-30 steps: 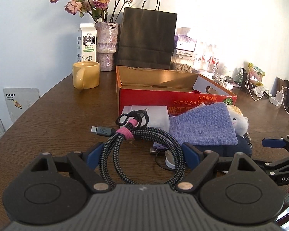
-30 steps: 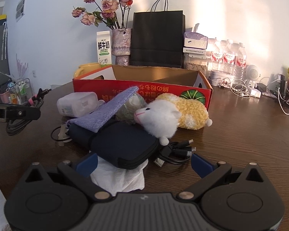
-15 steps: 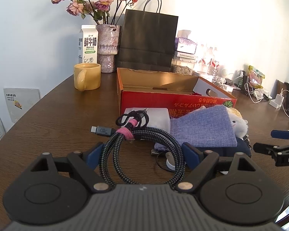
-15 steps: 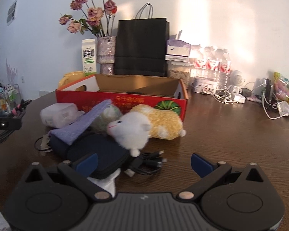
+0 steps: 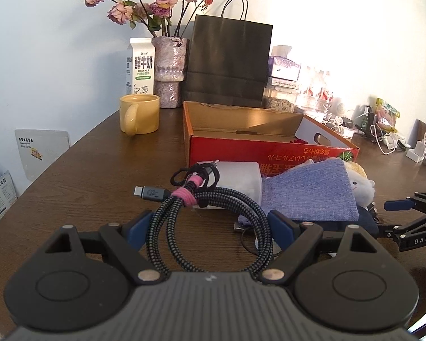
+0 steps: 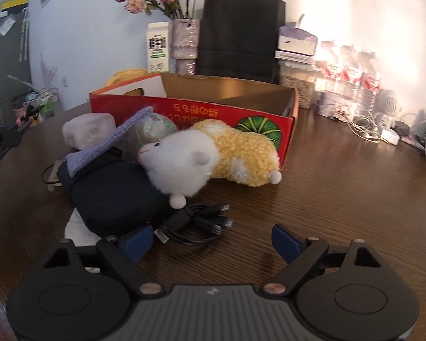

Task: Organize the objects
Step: 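Grasp the small black cable with the right tool while the left tool holds the braided cable, then carry the braided cable and black cable over the cardboard box with both tools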

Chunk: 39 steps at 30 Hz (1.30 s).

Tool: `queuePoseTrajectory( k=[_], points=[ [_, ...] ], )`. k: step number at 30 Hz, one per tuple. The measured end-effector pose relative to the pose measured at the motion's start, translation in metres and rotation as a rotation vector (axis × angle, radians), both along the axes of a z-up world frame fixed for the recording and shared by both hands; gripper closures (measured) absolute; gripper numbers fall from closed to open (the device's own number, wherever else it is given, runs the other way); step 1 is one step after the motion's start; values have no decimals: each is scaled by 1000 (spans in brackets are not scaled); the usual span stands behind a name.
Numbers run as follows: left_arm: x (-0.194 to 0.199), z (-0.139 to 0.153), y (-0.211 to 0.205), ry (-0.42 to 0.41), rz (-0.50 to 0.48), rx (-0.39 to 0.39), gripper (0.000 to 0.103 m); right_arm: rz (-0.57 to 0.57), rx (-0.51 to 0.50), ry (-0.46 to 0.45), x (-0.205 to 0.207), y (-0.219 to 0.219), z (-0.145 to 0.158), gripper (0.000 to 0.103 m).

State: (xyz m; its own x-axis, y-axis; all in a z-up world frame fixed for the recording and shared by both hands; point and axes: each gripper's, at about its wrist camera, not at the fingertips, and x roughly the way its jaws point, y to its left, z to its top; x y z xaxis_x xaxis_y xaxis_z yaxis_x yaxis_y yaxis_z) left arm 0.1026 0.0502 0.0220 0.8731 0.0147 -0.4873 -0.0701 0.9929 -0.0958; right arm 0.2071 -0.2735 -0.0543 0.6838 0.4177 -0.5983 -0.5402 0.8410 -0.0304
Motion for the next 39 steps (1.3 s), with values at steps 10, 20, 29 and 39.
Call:
queuePoseTrajectory(
  k=[10, 20, 29, 39],
  points=[
    [-3, -4, 2, 36, 31, 5, 16, 163, -63, 11, 14, 6, 5, 22],
    [-5, -3, 2, 34, 39, 3, 16, 198, -68, -9, 9, 6, 7, 42],
    [2, 0, -2, 17, 15, -14, 16, 96, -19, -48, -6, -6, 9, 42],
    [24, 17, -11, -49, -29, -33, 16, 7, 78, -173, -3, -16, 41, 42]
  ],
)
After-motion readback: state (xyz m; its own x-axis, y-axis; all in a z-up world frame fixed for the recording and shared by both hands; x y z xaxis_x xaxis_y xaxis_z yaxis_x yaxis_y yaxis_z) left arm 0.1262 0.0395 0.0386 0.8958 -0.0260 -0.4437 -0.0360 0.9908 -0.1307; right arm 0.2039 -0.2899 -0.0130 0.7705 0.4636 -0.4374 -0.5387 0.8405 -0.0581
